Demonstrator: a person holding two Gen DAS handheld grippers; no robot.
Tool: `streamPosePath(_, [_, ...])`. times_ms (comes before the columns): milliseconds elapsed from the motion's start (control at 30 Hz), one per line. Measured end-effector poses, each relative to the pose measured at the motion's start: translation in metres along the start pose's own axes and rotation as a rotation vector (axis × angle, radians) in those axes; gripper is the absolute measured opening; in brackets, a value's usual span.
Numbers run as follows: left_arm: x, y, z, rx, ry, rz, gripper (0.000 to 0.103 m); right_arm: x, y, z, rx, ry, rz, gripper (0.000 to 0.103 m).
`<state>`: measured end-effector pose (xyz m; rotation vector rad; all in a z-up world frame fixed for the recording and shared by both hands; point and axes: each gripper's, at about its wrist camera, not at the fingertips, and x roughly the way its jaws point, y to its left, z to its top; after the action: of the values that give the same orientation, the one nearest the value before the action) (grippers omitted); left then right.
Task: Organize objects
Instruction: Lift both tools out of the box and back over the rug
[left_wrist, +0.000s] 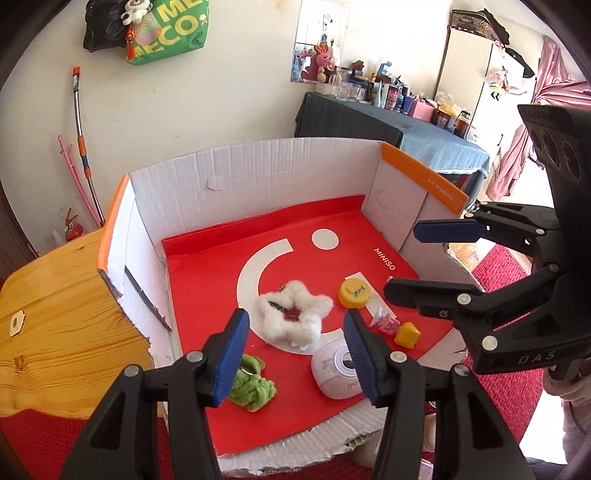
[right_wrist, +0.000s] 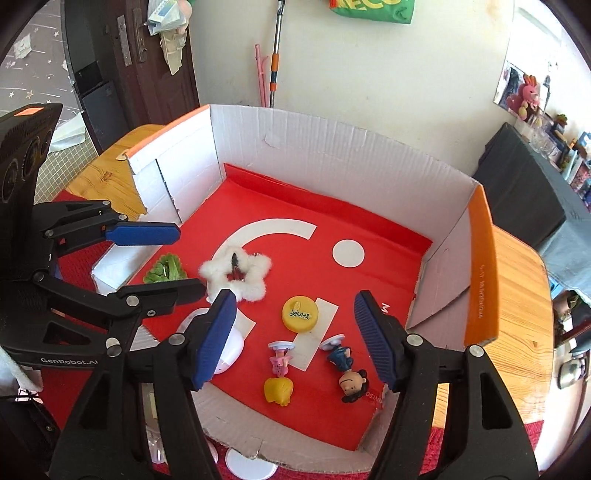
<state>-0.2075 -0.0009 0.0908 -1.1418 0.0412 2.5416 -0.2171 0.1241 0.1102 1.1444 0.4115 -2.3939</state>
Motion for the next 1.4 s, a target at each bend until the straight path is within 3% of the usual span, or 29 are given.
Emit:
streamPosePath(133, [-0.019, -0.006, -0.005, 0.007, -0.056, 0.026, 0.065, -0.016, 0.017, 0.008, -0.005, -0.041, -0.029, 0.065])
streamPosePath(333, [-0.051, -0.012, -0.015, 0.001, -0.131, 0.052, 0.076, -0.038, 0.022, -0.008, 0.020, -0.099, -0.037, 0.071])
streamPosePath(600, [-0.089, -0.028, -0.035, -0.005, -0.230, 0.070, 0.094, -0.073, 0.033, -0.033, 0.047, -0.187, -0.053, 0.084])
streamPosePath(933, [-0.112, -0.045, -0.067, -0.021, -0.297, 0.102, 0.100, -0.103, 0.045, -0.067, 0.118, -0.288, -0.085, 0.094])
streamPosePath(1267, [-0.111, -0.058, -0.098, -0.055, -0.282, 0.106, 0.103, -0.103, 0.052, -0.099, 0.153, -0.291, -0.102, 0.096])
streamPosePath(1400, [-0.105, -0.056, -0.114, -0.120, -0.269, 0.095, 0.103, -0.097, 0.056, -0.115, 0.177, -0.294, -0.094, 0.096])
